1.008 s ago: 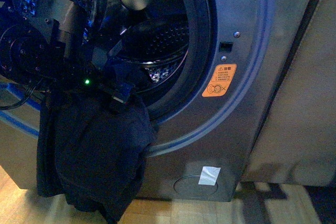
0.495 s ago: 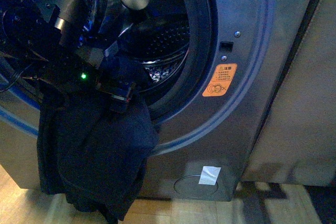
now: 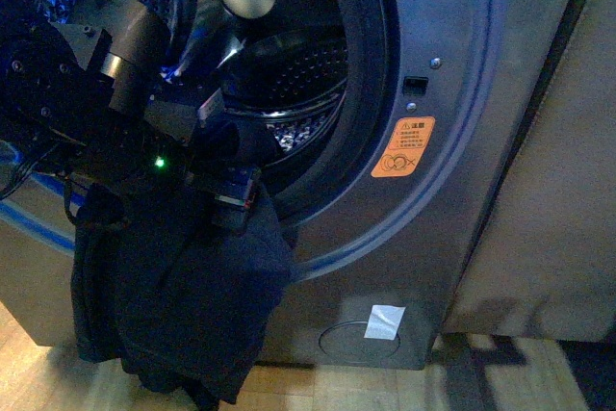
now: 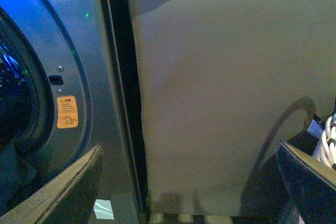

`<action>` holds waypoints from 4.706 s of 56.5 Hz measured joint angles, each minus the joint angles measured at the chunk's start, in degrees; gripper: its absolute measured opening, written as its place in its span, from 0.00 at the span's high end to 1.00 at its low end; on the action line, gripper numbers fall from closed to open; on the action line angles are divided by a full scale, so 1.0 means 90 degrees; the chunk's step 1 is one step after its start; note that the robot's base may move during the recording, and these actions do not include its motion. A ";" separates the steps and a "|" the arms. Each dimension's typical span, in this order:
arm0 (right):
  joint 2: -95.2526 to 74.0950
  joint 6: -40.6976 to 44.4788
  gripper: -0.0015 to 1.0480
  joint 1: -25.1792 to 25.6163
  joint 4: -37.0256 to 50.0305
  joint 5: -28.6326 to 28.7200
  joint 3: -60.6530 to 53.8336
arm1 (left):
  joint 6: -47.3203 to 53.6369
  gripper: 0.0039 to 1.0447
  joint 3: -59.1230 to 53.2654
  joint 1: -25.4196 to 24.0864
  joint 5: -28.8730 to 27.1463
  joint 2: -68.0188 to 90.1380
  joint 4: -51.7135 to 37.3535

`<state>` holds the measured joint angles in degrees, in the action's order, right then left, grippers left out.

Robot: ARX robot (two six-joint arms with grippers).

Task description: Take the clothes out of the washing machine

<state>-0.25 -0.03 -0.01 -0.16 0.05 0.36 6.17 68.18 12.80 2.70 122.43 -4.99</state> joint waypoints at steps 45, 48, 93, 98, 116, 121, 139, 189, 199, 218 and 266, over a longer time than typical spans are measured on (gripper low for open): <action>0.0000 0.0000 0.07 0.0000 0.0000 0.0000 0.0000 | -0.0068 0.92 -0.1078 -0.0211 0.0058 -0.0665 -0.1406; 0.0000 0.0000 0.07 0.0000 0.0000 0.0000 0.0000 | -0.0007 0.93 -0.1375 -0.0202 0.0160 -0.0991 -0.1518; 0.0000 0.0000 0.07 0.0000 0.0000 0.0000 0.0000 | 0.0148 0.93 -0.2965 -0.1217 0.2331 -0.6183 -0.1243; 0.0000 0.0000 0.07 0.0000 0.0000 0.0000 0.0000 | 0.0121 0.93 -0.2504 -0.1217 0.2523 -0.6441 -0.1239; 0.0000 0.0000 0.07 0.0000 0.0000 0.0000 0.0000 | -0.0036 0.93 -0.0483 -0.0367 0.2382 -0.6178 -0.1022; 0.0000 0.0000 0.07 0.0000 0.0000 0.0000 0.0000 | -0.0036 0.93 0.0092 0.0068 0.2365 -0.6040 -0.0811; 0.0000 0.0000 0.07 0.0000 0.0000 0.0000 0.0000 | -0.0024 0.93 0.2293 0.1792 0.1962 -0.5246 0.0010; -0.1010 -0.1882 0.07 0.1452 0.3060 0.3820 -0.0002 | 0.0024 0.93 0.4755 0.2953 0.1275 -0.3888 0.0940; -0.1906 -0.2684 0.07 0.1744 0.4473 0.5105 0.0483 | 0.0024 0.93 0.4765 0.2953 0.1263 -0.3891 0.0940; -0.3038 -0.2108 0.07 0.1003 0.5088 0.4578 0.2210 | 0.0024 0.93 0.4765 0.2953 0.1268 -0.3888 0.0940; -0.5612 -0.2494 0.07 0.1275 0.7252 0.4903 0.4369 | 0.0024 0.93 0.4765 0.2953 0.1265 -0.3888 0.0940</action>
<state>-50.76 -22.48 11.46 65.10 44.18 39.68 6.39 111.07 39.38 14.09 87.44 3.46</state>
